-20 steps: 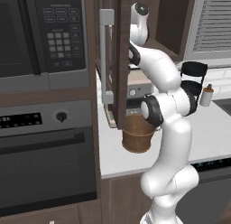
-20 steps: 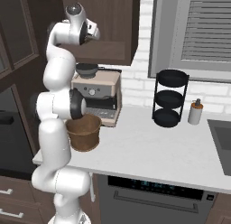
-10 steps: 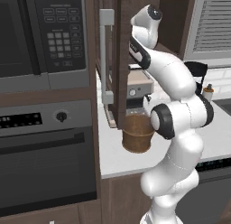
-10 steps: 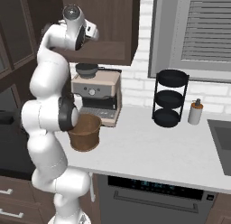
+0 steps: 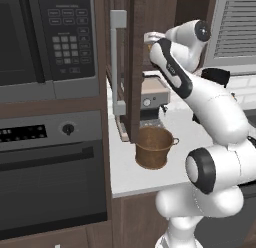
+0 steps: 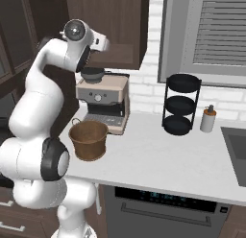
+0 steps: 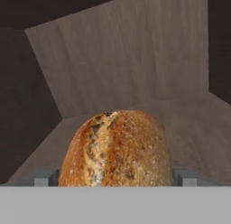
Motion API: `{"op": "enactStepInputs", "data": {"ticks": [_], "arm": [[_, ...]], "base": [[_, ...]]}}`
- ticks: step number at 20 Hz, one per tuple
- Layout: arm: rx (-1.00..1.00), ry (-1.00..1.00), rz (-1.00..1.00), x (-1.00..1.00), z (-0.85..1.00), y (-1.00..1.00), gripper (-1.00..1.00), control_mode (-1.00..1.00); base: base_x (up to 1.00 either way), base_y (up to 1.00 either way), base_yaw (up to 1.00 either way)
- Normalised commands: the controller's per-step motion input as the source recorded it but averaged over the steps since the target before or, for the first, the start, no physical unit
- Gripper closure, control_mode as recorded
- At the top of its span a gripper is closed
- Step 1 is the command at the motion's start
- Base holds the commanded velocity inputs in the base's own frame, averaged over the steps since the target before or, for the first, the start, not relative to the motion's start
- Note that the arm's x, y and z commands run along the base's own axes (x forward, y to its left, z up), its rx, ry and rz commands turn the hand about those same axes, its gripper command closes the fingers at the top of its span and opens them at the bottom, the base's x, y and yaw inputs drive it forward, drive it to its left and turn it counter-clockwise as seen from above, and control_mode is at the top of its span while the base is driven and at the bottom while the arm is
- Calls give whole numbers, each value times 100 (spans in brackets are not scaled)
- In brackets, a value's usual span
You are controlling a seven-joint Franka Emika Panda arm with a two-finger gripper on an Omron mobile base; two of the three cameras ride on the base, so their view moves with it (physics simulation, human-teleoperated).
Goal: Open the cabinet, pick up the bread from the cabinet and place it in the basket. Then move the basket to the dining counter.
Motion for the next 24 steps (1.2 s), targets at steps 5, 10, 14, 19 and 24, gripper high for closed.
{"op": "enactStepInputs", "data": {"ticks": [5,10,14,19,24], "arm": [[-2,-6,1,-100,1,-62,100,-100],[0,0,4,-100,7,-58,100,-100],[0,0,5,-100,15,-38,100,-100],[-4,15,8,-100,2,-3,100,-100],[-8,27,9,-94,-18,0,100,-100]], "base": [[0,0,0],[0,0,0],[0,0,0],[0,0,0],[0,0,0]]}}
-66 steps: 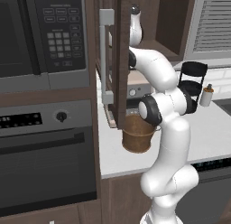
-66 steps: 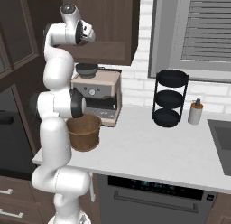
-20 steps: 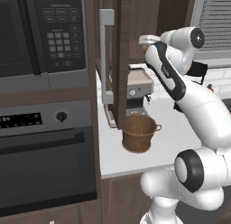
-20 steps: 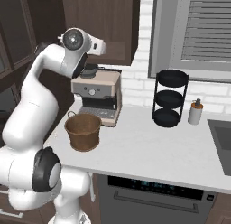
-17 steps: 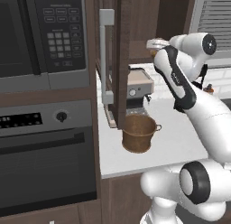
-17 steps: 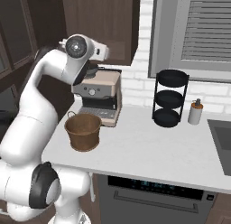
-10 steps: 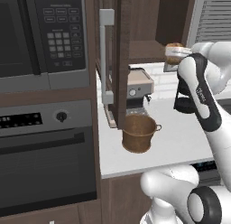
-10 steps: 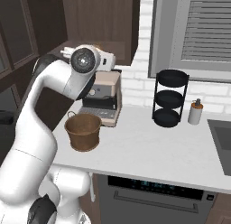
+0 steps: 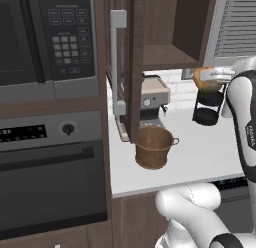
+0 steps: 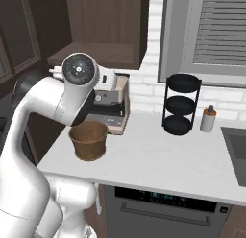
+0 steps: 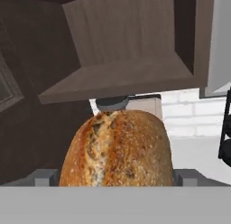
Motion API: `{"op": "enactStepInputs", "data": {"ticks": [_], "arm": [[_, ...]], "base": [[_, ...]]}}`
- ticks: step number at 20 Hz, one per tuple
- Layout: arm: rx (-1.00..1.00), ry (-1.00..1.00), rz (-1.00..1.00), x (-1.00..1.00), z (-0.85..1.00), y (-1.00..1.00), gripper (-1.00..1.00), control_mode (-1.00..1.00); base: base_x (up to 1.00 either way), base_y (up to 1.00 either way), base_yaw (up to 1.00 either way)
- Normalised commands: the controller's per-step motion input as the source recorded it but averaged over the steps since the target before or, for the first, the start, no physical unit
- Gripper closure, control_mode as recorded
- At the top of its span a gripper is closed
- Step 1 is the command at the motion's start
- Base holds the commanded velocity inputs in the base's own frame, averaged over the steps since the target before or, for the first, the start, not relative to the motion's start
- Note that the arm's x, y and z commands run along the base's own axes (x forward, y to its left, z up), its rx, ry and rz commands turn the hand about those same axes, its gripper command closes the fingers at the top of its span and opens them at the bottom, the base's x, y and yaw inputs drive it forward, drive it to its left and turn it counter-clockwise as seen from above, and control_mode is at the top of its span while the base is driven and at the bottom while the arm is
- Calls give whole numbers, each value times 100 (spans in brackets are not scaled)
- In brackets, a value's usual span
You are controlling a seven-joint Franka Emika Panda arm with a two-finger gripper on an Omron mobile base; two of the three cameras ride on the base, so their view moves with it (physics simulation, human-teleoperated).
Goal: Open the cabinet, pick up the bread from the cabinet and place it in the basket. Then move the basket to the dining counter.
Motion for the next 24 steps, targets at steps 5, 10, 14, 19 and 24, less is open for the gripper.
{"op": "enactStepInputs", "data": {"ticks": [5,10,14,19,24], "arm": [[-8,19,11,-63,-59,8,100,-100],[-14,27,8,-2,-78,37,100,-100],[-15,21,1,23,-69,26,100,-100],[-7,14,0,46,-55,3,100,-100],[-1,13,0,61,-56,0,100,-100]], "base": [[0,0,0],[0,0,0],[0,0,0],[0,0,0],[0,0,0]]}}
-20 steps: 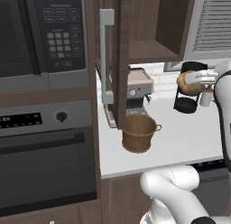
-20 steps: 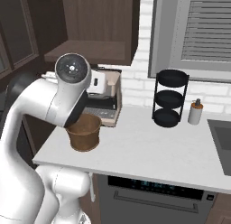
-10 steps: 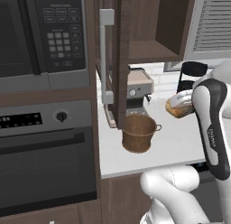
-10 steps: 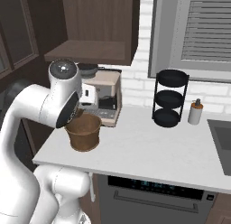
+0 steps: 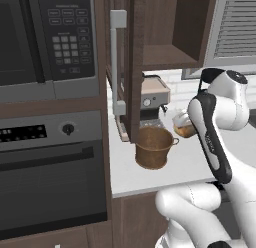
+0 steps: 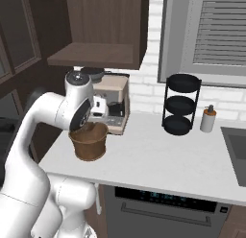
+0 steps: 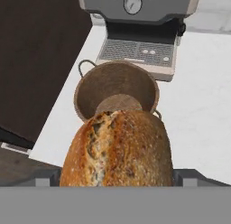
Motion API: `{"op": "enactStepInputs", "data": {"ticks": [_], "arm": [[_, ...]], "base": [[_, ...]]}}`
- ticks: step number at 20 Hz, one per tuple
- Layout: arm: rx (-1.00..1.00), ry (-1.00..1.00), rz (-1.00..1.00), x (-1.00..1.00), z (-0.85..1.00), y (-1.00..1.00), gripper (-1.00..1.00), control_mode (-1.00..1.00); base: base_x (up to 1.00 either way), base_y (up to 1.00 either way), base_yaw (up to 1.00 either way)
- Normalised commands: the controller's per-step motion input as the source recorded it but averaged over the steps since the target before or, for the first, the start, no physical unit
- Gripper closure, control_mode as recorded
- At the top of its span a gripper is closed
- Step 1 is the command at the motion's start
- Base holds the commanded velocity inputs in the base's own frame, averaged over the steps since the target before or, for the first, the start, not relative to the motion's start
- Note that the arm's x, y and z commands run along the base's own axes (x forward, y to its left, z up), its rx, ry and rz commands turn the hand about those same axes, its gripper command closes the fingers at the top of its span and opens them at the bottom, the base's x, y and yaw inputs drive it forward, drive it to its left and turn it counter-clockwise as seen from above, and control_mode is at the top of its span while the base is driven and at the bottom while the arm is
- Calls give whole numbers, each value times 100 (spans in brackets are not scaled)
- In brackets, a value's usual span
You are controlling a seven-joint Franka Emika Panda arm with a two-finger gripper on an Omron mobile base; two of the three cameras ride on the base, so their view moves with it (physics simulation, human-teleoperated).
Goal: Open the cabinet, pick up the bread from the cabinet and place it in the basket. Then move the basket to the dining counter.
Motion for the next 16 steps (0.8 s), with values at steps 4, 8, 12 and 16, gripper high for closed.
{"op": "enactStepInputs", "data": {"ticks": [4,8,12,16], "arm": [[-2,10,0,55,-59,10,100,-100],[-2,7,0,60,-63,14,100,-100],[-1,2,0,58,-51,18,100,-100],[0,1,0,53,-51,14,100,-100]], "base": [[0,0,0],[0,0,0],[0,0,0],[0,0,0]]}}
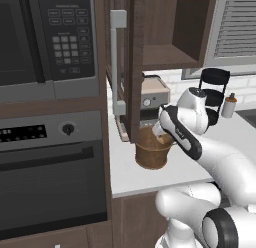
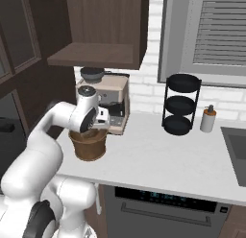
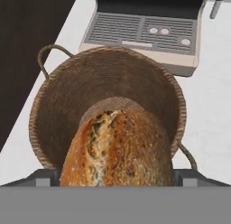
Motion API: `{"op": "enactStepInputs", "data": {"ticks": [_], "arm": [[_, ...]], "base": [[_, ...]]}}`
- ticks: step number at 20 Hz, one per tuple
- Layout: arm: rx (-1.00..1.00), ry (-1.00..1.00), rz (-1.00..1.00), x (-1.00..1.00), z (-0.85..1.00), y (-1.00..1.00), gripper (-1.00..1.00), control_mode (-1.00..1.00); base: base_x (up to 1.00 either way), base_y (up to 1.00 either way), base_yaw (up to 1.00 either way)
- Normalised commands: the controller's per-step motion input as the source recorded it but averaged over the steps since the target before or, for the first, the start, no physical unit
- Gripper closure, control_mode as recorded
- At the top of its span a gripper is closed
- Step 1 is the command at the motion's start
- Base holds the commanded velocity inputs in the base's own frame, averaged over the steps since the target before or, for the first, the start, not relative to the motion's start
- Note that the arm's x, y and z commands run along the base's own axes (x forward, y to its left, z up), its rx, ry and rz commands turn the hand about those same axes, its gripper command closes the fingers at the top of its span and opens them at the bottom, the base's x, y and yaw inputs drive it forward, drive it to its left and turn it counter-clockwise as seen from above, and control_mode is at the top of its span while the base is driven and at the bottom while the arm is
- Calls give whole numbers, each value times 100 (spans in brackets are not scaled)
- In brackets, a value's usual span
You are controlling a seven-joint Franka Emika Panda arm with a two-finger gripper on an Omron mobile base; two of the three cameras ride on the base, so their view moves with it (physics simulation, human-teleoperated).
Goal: Open the cabinet, pick up the bread from the cabinet and place it in the basket. Then move the basket to the dining counter.
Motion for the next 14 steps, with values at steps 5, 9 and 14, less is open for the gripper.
{"op": "enactStepInputs", "data": {"ticks": [5,9,14], "arm": [[0,2,0,39,-48,17,100,-100],[0,2,0,29,-46,25,100,-100],[0,0,0,23,-28,21,100,-100]], "base": [[0,0,0],[0,0,0],[0,0,0]]}}
